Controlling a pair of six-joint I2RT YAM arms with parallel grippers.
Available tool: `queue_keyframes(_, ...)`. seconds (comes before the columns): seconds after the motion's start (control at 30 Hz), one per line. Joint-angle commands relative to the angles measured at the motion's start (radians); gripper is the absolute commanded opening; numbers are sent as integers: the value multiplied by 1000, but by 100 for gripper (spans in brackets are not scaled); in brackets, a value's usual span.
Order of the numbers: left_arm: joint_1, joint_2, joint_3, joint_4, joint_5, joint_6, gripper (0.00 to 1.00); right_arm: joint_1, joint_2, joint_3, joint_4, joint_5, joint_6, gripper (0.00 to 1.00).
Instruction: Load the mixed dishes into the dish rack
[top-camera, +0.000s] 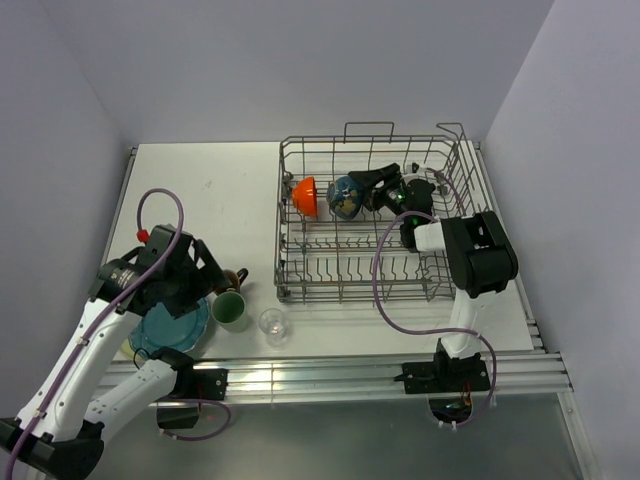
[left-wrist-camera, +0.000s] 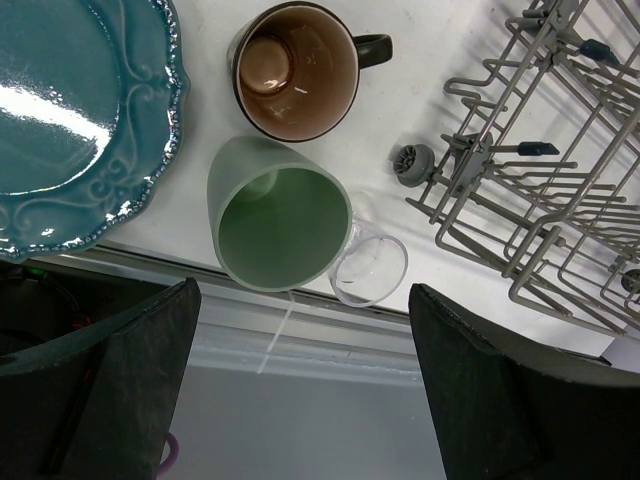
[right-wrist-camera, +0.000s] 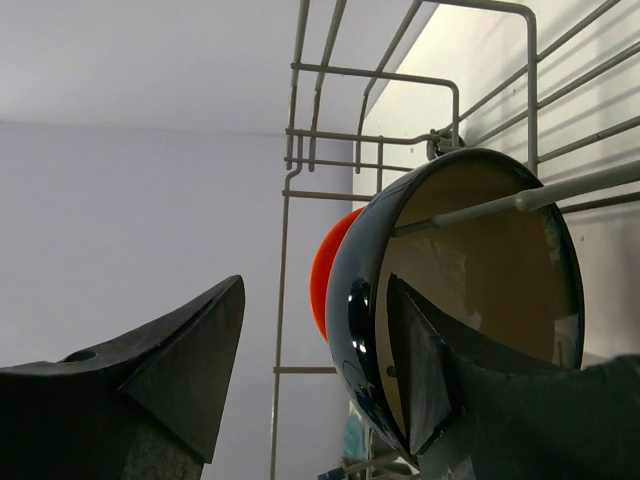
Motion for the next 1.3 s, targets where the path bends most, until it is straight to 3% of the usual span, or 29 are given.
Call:
queue_keyframes(0.0,-2,-13,-9,21,8,-9,92,1,-55,38,8,-49,-50,66)
queue_keyframes(0.13,-4,-16,-28,10,-17,-19,92,2,-83,82,-139,-78,-128,67)
queue_keyframes(0.2,-4,-18,-48,1,-35,-22,92,11,-99,186,-403,-77,-246,67)
queue_keyframes(0.37,-4,-10,-94,-2,-65,-20,92,53,-95,442,-814,-45,-485,67)
queue_keyframes(0.6,-2,-7,-123,18,-54,-19,91,126,-38,633,-1101,23,-651,68)
queue_keyframes(0.87,-4,12,-137,32,-60,-6,92,157,-44,662,-1238,119,-725,71)
queue_keyframes(0.93,-4,16,-137,35,-63,0,92,156,-64,639,-1234,116,-729,95)
queue_keyframes(1.0,-2,25,-135,38,-66,6,92,151,-76,603,-1230,132,-738,100)
queue_keyframes(1.27,-4,33,-149,50,-63,11,92,114,-141,521,-1197,148,-804,100)
